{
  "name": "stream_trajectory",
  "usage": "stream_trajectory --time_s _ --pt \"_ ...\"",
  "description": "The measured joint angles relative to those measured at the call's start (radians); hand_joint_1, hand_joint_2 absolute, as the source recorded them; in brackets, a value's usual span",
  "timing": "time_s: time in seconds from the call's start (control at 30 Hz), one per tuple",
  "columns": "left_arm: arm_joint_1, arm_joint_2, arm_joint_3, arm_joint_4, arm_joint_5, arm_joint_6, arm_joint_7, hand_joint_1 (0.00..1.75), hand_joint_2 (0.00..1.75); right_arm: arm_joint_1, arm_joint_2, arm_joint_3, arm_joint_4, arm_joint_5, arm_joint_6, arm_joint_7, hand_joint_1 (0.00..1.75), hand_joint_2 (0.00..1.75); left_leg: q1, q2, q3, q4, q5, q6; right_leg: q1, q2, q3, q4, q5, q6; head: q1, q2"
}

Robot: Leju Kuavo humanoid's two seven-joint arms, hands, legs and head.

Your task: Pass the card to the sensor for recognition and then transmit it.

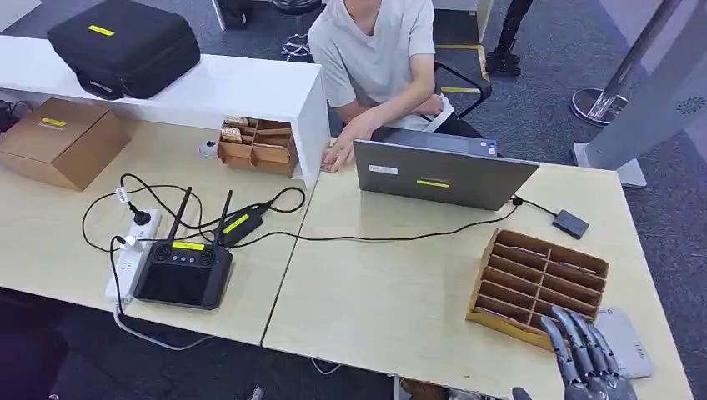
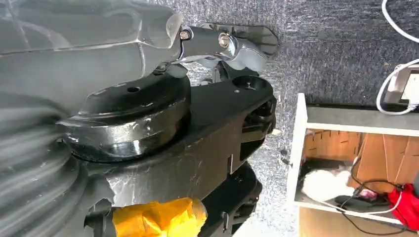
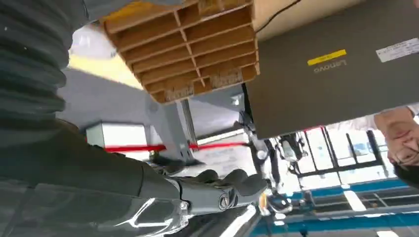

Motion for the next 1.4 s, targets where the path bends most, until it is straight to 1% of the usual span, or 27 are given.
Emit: stream_trajectory --time_s 0.13,0.27,0.4,0.6,0.73,1.07,1.17,1.4 --pt "0.0 0.0 0.0 0.0 -0.007 0.0 0.001 0.0 1.75 -0.006 0.028 0.036 0.044 -0.026 -0.01 0.002 0.0 1.75 0.0 0.0 0.0 0.0 0.0 0.0 0.0 0.0 0.0 0.0 0.0 0.0 0.0 0.0" --pt "-0.001 0.0 0.0 0.0 -0.017 0.0 0.001 0.0 1.75 -0.022 0.05 0.055 0.096 -0.046 -0.018 0.0 0.0 1.75 0.0 0.0 0.0 0.0 0.0 0.0 0.0 0.0 0.0 0.0 0.0 0.0 0.0 0.0" --pt "-0.002 0.0 0.0 0.0 -0.017 -0.004 0.002 0.0 1.75 -0.052 0.069 0.057 0.148 -0.054 -0.027 -0.011 0.0 1.75 0.0 0.0 0.0 0.0 0.0 0.0 0.0 0.0 0.0 0.0 0.0 0.0 0.0 0.0" --pt "-0.002 0.0 0.0 0.0 -0.029 -0.011 0.003 0.0 1.75 -0.095 0.096 0.053 0.234 -0.067 -0.022 -0.036 0.0 1.75 0.0 0.0 0.0 0.0 0.0 0.0 0.0 0.0 0.0 0.0 0.0 0.0 0.0 0.0" --pt "-0.002 0.0 0.0 0.0 -0.039 -0.015 0.004 0.0 1.75 -0.122 0.111 0.035 0.289 -0.065 -0.018 -0.051 0.0 1.75 0.0 0.0 0.0 0.0 0.0 0.0 0.0 0.0 0.0 0.0 0.0 0.0 0.0 0.0" --pt "-0.002 0.0 0.0 0.0 -0.06 -0.022 0.008 0.0 1.75 -0.185 0.151 -0.041 0.416 -0.031 -0.004 -0.084 0.0 1.75 0.0 0.0 0.0 0.0 0.0 0.0 0.0 0.0 0.0 0.0 0.0 0.0 0.0 0.0" --pt "-0.003 0.0 0.0 0.0 -0.063 -0.022 0.01 0.0 1.75 -0.198 0.162 -0.061 0.449 -0.031 0.001 -0.086 0.0 1.75 0.0 0.0 0.0 0.0 0.0 0.0 0.0 -0.001 0.0 0.0 0.0 0.0 0.0 0.0" --pt "-0.003 0.0 0.0 0.0 -0.066 -0.024 0.011 0.0 1.75 -0.219 0.181 -0.08 0.492 -0.031 0.001 -0.089 0.0 1.75 0.0 0.0 0.0 0.0 0.0 0.0 0.0 -0.001 0.0 0.0 0.0 0.0 0.0 0.0"
